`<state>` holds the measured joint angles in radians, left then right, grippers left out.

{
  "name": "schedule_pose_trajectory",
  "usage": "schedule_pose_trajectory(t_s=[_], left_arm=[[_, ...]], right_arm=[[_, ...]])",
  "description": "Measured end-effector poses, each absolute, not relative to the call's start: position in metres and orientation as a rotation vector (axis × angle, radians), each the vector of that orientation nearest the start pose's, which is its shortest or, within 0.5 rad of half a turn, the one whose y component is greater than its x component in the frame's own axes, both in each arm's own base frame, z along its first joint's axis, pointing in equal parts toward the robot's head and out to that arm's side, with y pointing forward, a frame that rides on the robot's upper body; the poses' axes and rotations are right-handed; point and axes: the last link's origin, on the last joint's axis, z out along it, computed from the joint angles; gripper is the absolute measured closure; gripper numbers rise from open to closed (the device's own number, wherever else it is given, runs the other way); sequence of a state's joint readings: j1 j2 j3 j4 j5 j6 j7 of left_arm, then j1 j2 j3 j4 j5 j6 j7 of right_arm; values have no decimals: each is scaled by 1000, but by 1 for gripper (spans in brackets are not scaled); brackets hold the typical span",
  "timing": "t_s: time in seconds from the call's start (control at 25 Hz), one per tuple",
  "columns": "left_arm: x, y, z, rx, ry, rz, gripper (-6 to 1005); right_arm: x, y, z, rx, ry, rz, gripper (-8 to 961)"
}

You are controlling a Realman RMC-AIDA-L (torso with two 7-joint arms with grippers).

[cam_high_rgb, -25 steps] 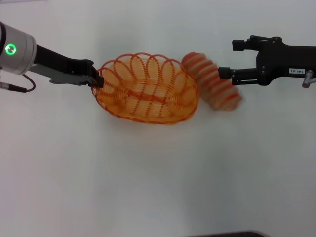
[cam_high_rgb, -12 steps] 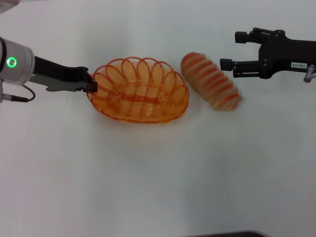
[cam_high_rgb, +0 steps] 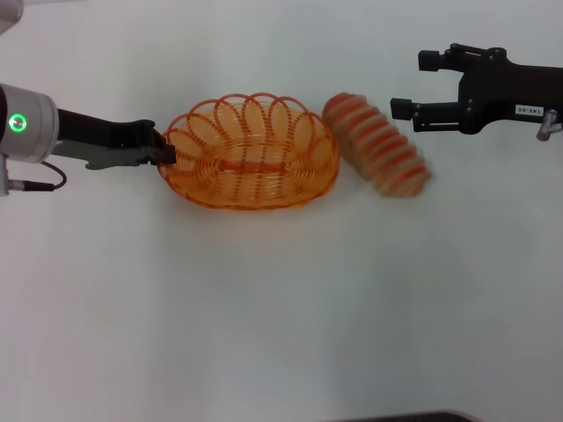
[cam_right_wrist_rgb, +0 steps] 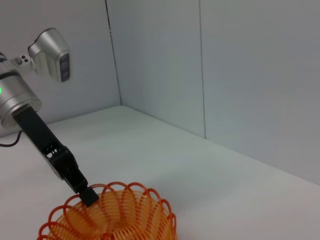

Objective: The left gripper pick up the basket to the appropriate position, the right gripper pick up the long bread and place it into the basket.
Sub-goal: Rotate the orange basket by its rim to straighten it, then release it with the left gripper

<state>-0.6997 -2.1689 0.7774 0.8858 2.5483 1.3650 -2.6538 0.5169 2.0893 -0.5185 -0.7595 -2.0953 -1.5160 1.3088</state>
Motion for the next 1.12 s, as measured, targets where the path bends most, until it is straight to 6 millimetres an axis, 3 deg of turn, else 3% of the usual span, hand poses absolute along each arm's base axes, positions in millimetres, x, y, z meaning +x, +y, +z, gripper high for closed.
schedule_pose_trajectory(t_s=[1.12], left_arm=[[-249, 375, -30, -2158, -1834, -171, 901]], right_arm=[[281, 344, 30, -2560, 520, 578, 29]])
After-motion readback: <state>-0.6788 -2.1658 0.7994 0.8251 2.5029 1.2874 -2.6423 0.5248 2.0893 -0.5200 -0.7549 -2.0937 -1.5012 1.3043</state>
